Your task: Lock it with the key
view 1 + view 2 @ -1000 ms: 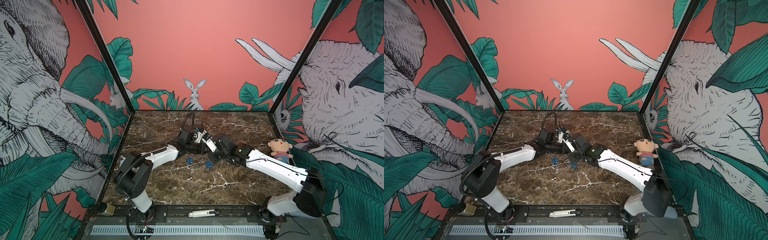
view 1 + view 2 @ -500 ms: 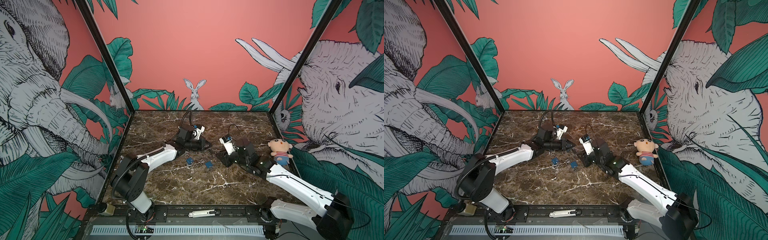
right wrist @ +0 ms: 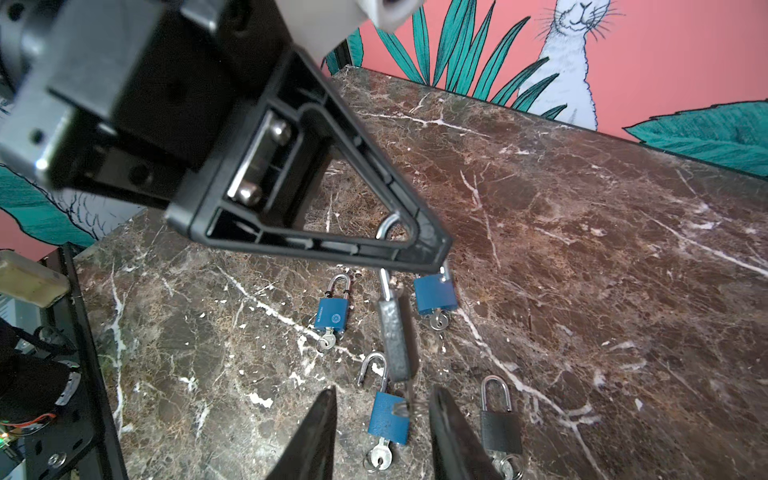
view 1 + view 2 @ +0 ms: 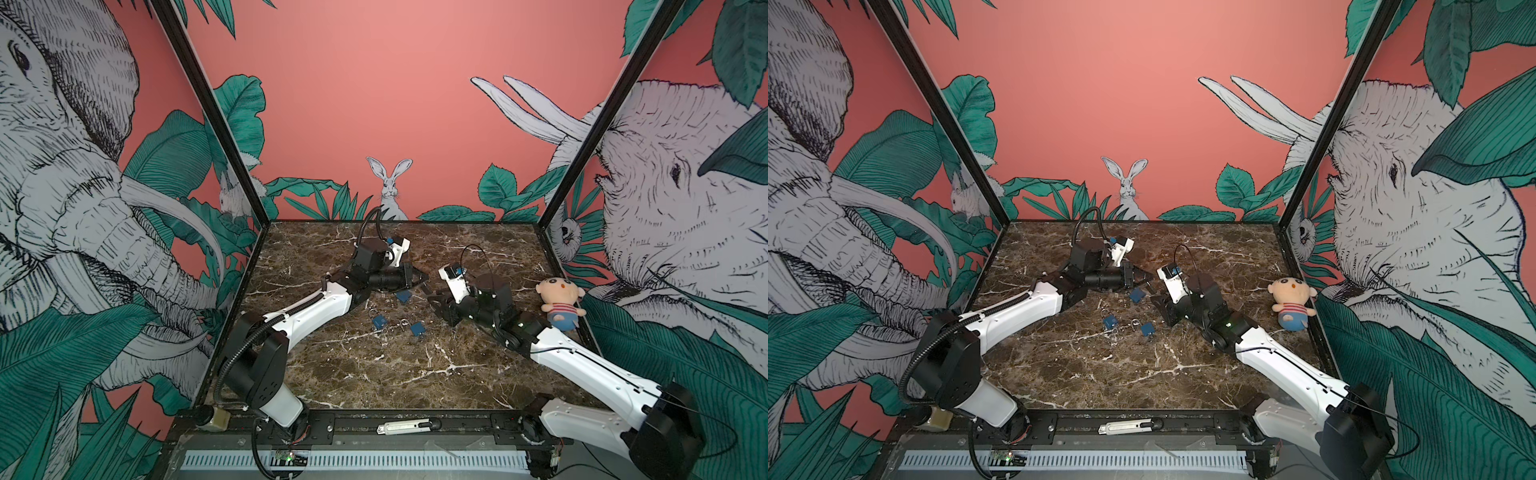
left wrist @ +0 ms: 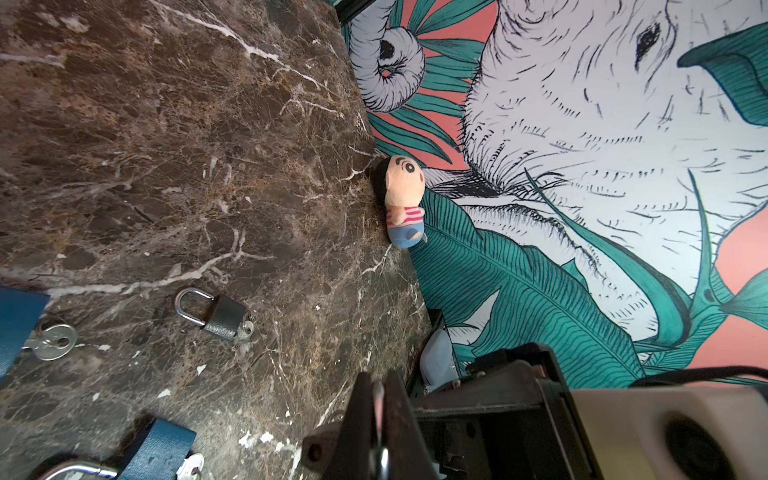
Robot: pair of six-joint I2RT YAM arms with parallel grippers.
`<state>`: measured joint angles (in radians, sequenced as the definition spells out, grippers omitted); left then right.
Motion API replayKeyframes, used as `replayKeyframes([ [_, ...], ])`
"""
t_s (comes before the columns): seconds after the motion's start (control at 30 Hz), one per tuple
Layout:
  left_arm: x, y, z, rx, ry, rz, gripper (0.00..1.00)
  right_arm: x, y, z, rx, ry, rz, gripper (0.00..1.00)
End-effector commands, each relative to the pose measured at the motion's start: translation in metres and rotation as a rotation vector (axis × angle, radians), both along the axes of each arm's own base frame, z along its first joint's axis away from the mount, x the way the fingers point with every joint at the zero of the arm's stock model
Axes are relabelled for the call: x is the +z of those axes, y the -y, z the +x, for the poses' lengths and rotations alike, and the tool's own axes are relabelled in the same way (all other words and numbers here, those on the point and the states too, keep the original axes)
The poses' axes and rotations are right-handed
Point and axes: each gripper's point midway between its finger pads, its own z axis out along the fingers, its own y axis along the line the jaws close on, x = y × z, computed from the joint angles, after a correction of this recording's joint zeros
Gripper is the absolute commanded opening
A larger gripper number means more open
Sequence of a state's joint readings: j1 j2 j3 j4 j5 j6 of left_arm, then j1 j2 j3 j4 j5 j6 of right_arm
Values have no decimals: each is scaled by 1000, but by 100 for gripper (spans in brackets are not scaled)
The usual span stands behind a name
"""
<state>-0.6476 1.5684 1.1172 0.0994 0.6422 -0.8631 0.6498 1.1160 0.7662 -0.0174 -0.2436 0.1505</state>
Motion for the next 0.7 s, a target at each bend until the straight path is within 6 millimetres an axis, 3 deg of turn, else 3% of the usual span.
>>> replayKeyframes([
  [0.0,44,0,-7,-8,57,-63,0,22,-2,11,2,72,24,37],
  [0.37,53,0,-8,-11,56,-84,0,33,-15,18,44,76,63,34],
  [0.67,62,1,-8,-13,67,-106,0,33,-24,21,72,57,80,25],
])
